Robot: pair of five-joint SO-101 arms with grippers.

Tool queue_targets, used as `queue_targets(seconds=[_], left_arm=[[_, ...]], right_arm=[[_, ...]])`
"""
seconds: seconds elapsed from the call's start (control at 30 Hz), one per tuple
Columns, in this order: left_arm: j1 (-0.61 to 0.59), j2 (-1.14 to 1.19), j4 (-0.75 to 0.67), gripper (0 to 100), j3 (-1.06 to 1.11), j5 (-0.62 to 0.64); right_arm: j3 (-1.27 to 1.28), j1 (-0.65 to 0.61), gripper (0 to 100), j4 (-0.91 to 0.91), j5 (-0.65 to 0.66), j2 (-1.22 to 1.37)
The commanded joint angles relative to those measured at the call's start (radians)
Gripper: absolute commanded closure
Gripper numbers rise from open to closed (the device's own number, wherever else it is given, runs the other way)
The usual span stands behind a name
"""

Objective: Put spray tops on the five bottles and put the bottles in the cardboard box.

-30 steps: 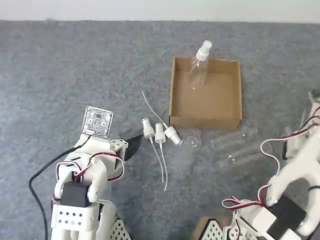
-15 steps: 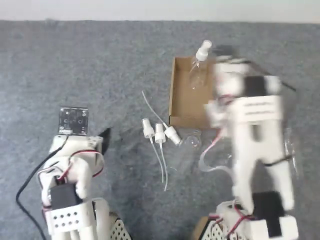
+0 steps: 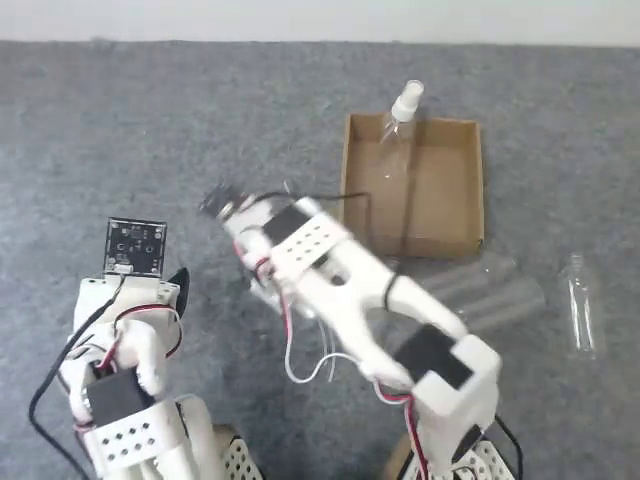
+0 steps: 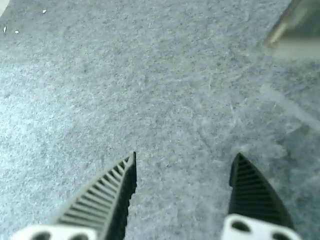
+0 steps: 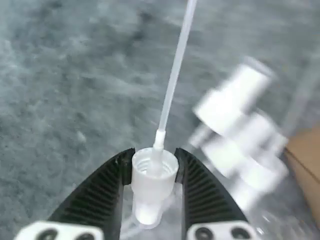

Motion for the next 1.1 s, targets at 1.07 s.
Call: queue_targets(seconds=[1.07], left_arm=[[0.118,0.0,0.339,72,-0.294,-0.272]], right_arm=[[0.005,0.278,65.6,0.538,0.126,-0.711]])
